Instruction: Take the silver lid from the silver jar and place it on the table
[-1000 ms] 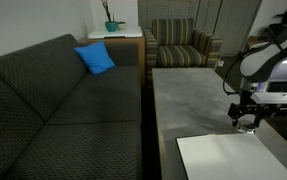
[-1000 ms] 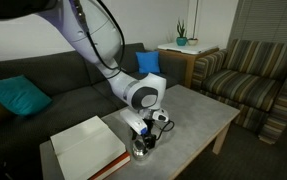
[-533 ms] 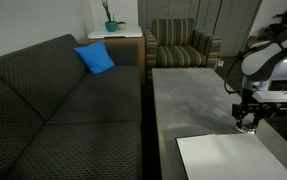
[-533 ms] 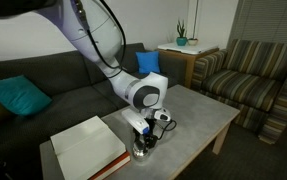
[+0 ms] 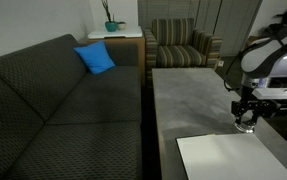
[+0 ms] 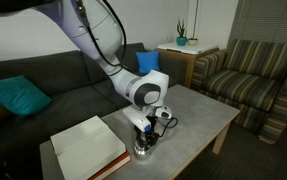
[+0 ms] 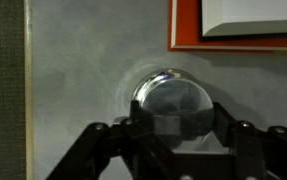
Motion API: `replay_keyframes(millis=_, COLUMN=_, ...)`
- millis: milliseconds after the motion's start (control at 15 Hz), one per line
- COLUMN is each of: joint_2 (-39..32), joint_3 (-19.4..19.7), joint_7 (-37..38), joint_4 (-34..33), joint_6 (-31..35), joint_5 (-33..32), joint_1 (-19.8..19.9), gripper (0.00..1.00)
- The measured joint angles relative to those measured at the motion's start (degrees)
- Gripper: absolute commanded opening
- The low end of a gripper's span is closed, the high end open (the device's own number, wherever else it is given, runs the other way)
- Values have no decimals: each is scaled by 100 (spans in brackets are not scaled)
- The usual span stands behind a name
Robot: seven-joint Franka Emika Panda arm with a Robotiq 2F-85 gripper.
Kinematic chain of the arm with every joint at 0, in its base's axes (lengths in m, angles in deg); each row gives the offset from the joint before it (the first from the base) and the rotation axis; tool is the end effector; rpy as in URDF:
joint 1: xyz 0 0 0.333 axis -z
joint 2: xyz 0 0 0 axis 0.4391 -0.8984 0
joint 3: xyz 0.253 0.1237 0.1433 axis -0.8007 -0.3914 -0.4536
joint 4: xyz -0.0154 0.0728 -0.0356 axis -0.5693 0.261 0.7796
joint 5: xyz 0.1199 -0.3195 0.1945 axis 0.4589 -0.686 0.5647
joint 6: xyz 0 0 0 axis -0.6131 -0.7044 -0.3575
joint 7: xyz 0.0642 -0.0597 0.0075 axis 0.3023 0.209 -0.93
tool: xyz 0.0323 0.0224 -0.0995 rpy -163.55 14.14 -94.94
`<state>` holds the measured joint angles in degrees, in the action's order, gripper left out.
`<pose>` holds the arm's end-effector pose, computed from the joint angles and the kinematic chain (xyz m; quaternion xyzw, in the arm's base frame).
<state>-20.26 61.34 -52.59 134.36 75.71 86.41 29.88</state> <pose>0.6511 -0.0457 -0.1218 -0.9889 0.0744 0.1279 0.0150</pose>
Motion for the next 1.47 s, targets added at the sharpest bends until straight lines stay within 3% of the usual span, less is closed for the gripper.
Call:
replay_keyframes(millis=400, joint_2=383, joint_3=-253, joint_7=-528, joint_4=146, joint_6=24, joint_5=25, joint_1=83, gripper=44)
replay_keyframes(millis=867, joint_2=1012, joint_3=-527, joint_7=-645, joint_4=1215, joint_6=-393, joint_5=133, joint_1=332, gripper=44)
replay_keyframes(millis=1467, joint_2=1479, joint_3=-206, joint_7=134, joint_4=2395, joint_6=-820, joint_5=599, joint_1=371, gripper=44)
